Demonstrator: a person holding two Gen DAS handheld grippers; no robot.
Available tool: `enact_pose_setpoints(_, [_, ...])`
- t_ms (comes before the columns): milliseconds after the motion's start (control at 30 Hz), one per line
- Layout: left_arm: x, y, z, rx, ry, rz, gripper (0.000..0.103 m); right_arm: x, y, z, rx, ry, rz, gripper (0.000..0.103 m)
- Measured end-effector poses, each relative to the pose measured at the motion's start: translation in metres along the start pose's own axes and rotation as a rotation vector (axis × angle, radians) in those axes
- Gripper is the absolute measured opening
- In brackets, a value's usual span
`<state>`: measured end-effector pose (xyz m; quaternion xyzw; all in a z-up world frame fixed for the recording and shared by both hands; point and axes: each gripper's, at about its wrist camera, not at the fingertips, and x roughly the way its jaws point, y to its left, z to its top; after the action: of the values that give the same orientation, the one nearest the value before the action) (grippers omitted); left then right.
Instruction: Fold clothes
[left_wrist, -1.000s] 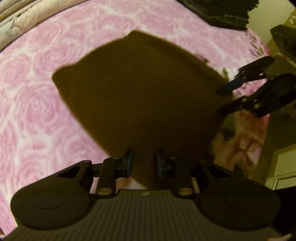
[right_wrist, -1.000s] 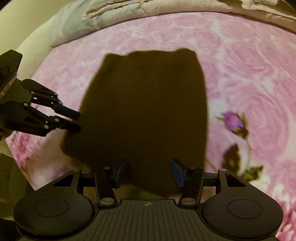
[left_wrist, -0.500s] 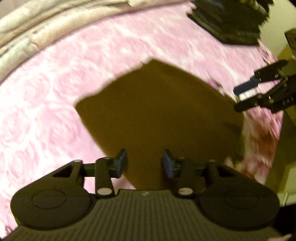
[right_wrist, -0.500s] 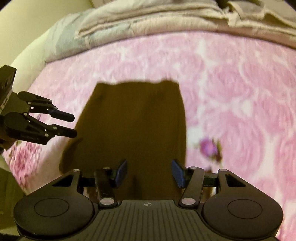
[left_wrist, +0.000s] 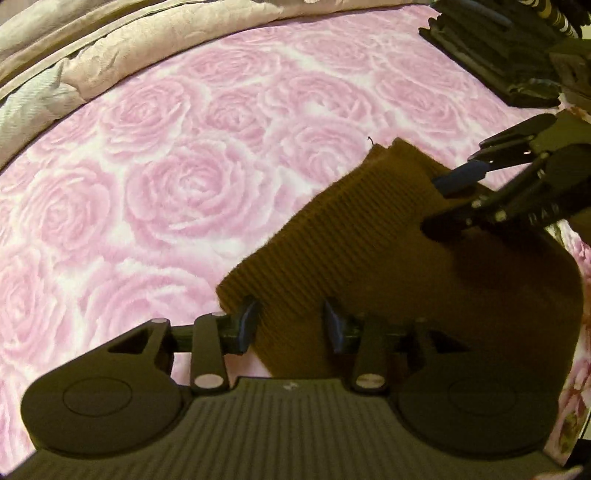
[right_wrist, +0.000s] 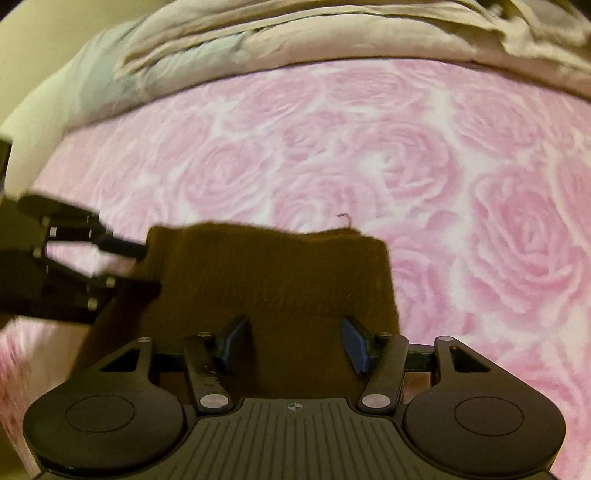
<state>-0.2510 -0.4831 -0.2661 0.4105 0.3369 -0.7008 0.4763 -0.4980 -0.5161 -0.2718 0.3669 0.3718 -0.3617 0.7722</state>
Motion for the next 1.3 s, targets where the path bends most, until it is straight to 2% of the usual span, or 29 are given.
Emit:
enact_pose_setpoints(133, [-0.007,-0.002,0.002,0.015,0.012,-0.004,0.037,-0.021,0.006,-0.004,0.027,-0.002,-0.051,0.056])
enact_pose_setpoints(233, [-0.022,-0.007,0.001,0.013,0.002,-0.002,0.032,-0.047,0.017,-0.017,0.042,-0.012,-0.086,0.056])
enact_pose_setpoints(367, [-0.046,-0.026,-0.008,0.029,-0.02,-0.036,0.032,-0.077,0.034,-0.054,0.066,0.002,-0.083,0.056])
enact_pose_setpoints(467, [-0.042,-0.05,-0.021,0.07,0.021,-0.061,0.032,-0.079,0.033,-0.088,0.102,0.062,-0.096,0.056])
enact_pose_setpoints(567, [-0.027,-0.067,-0.034,0.114,0.049,-0.035,0.032,-0.08,0.02,-0.114,0.137,0.06,-0.108,0.056])
enact_pose_setpoints(667, [-0.026,-0.074,-0.032,0.163,0.053,-0.005,0.032,-0.092,0.018,-0.12,0.13,0.064,-0.14,0.056])
enact_pose_setpoints(867, [-0.058,-0.092,-0.036,0.223,0.078,0.043,0.032,-0.125,0.015,-0.152,0.156,0.113,-0.135,0.056])
enact_pose_setpoints(900, [-0.066,-0.098,-0.039,0.232,0.08,0.047,0.032,-0.131,0.017,-0.159,0.158,0.117,-0.134,0.058])
enact_pose_setpoints(933, [-0.075,-0.104,-0.042,0.239,0.082,0.05,0.033,-0.138,0.02,-0.165,0.16,0.12,-0.134,0.064])
enact_pose_setpoints(967, [-0.083,-0.109,-0.045,0.242,0.084,0.055,0.034,-0.144,0.024,-0.169,0.16,0.118,-0.133,0.085])
enact_pose_setpoints(1000, [-0.09,-0.115,-0.048,0.244,0.086,0.06,0.034,-0.151,0.029,-0.172,0.159,0.11,-0.13,0.094])
enact_pose_setpoints(1167, [-0.127,-0.146,-0.062,0.259,0.088,0.086,0.042,-0.178,0.049,-0.183,0.155,0.083,-0.114,0.094])
enact_pose_setpoints(1300, [-0.15,-0.17,-0.072,0.314,0.08,0.118,0.047,-0.194,0.062,-0.18,0.134,0.063,-0.097,0.094])
